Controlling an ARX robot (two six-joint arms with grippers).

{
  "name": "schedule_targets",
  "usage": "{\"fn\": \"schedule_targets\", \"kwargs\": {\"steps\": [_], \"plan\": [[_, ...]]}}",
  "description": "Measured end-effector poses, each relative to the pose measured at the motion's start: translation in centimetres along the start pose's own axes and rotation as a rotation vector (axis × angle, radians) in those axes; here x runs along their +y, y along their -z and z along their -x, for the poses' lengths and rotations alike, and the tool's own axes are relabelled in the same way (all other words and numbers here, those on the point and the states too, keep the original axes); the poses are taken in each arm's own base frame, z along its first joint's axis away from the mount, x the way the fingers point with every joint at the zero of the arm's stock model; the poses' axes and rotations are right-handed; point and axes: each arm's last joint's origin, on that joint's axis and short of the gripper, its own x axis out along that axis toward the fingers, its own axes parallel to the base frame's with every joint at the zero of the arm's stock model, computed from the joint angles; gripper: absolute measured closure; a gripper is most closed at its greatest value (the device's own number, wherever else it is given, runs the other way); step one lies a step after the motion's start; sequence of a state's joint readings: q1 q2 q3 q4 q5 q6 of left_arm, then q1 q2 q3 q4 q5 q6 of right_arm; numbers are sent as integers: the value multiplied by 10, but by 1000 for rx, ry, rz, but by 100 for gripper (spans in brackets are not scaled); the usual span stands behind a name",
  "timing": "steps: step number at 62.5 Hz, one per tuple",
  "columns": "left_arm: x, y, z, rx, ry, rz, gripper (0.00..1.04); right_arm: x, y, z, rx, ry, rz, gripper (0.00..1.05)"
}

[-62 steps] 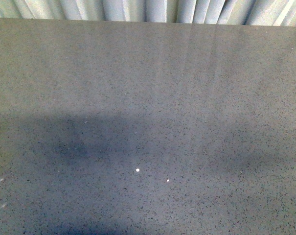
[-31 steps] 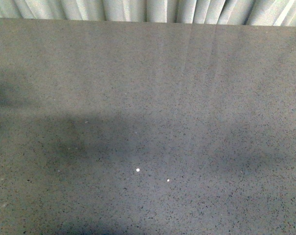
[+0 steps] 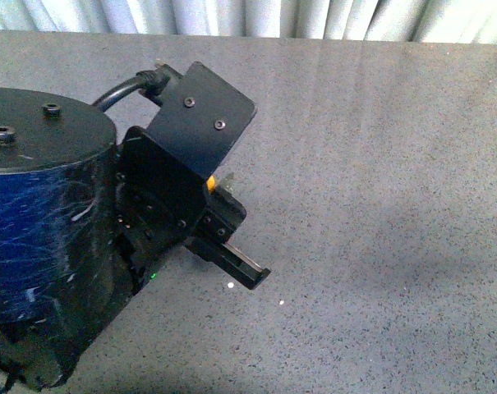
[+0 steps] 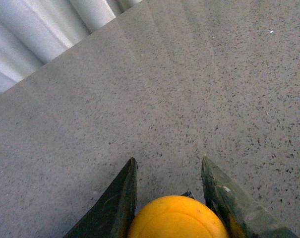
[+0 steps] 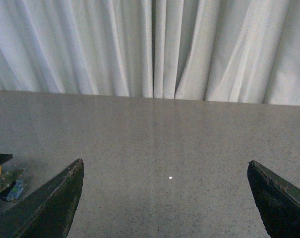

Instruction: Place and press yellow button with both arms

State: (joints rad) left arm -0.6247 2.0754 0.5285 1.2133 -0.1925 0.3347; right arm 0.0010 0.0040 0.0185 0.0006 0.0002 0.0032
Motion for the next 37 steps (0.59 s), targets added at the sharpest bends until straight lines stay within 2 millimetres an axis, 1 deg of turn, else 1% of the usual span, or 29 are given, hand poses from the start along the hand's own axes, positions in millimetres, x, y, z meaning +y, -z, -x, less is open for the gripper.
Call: {"fn": "schedule_targets", "kwargs": {"steps": [6,12,24,37], "plan": [[-4,4,-12,4,12,-36,73,0,0,0,0,0,0,9],[-7,5,-19,5,25,-69,73,0,0,0,0,0,0,9],[-11,-2,-35,14,103,-111,73,0,0,0,0,0,0,9],[-13,-7,-43,14,175,-133,73,0,0,0,0,0,0,9]]}}
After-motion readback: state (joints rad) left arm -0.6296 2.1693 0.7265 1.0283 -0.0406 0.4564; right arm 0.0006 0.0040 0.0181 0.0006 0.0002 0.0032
